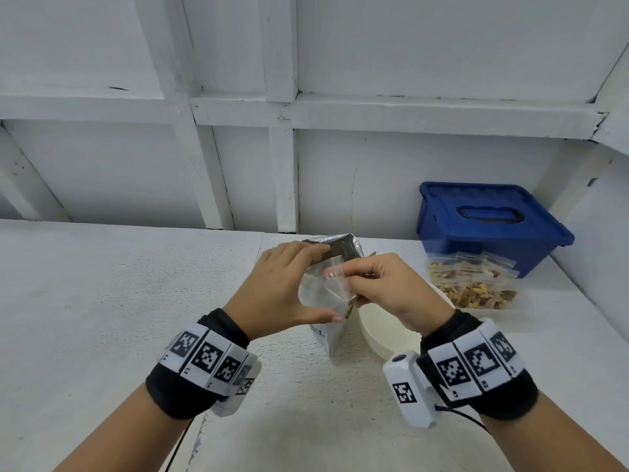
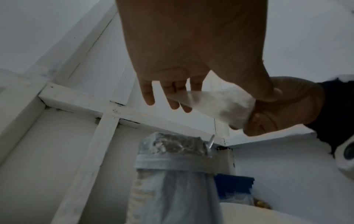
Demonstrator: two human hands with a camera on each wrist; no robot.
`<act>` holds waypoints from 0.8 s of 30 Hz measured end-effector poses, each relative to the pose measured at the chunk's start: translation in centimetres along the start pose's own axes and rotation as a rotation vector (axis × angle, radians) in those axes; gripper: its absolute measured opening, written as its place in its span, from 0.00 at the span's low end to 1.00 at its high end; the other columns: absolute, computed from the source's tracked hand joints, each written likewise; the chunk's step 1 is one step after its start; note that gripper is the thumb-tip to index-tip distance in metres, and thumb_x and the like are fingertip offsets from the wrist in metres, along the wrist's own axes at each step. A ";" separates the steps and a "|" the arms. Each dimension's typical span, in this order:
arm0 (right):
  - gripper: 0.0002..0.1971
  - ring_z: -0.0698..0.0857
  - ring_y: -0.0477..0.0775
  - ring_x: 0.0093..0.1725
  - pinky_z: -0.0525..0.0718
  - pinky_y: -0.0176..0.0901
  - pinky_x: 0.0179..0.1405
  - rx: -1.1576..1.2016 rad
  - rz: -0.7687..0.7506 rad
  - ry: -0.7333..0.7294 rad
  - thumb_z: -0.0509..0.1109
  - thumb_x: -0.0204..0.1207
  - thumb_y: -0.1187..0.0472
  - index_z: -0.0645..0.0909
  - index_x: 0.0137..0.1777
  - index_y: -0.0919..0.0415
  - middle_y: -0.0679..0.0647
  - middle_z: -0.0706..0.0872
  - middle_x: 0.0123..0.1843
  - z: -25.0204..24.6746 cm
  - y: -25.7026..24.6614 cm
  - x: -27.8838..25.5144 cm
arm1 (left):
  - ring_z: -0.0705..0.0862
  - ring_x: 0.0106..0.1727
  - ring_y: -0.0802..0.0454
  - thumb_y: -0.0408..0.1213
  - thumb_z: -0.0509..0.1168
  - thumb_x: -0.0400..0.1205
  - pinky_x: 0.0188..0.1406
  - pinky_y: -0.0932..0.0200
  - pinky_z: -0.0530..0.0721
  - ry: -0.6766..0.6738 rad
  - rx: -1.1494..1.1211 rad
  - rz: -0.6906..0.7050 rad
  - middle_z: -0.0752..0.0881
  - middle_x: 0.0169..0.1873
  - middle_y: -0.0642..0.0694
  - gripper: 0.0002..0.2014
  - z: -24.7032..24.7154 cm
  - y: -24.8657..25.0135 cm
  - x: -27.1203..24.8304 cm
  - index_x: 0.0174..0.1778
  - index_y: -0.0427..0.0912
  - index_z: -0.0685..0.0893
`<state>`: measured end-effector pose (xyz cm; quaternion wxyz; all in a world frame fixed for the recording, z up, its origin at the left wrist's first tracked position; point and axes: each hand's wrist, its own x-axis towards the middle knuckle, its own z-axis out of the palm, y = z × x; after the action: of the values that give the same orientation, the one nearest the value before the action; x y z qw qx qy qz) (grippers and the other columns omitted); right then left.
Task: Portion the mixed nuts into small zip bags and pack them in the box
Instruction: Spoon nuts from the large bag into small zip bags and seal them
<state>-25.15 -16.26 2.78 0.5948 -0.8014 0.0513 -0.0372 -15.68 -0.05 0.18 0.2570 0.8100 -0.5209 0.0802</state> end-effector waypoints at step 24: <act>0.19 0.72 0.38 0.39 0.68 0.25 0.33 -0.564 -0.046 0.435 0.69 0.76 0.49 0.76 0.64 0.54 0.48 0.74 0.46 -3.8 1.8 1.6 | 0.79 0.44 0.64 0.66 0.65 0.71 0.38 0.75 0.74 0.126 -0.340 -0.274 0.79 0.46 0.65 0.16 0.8 -2.5 0.0 0.47 0.66 0.72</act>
<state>-24.13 -20.54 2.14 0.3245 -0.9083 0.1670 -0.2047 -13.62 0.38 -1.37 0.4304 0.8117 -0.3948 0.0061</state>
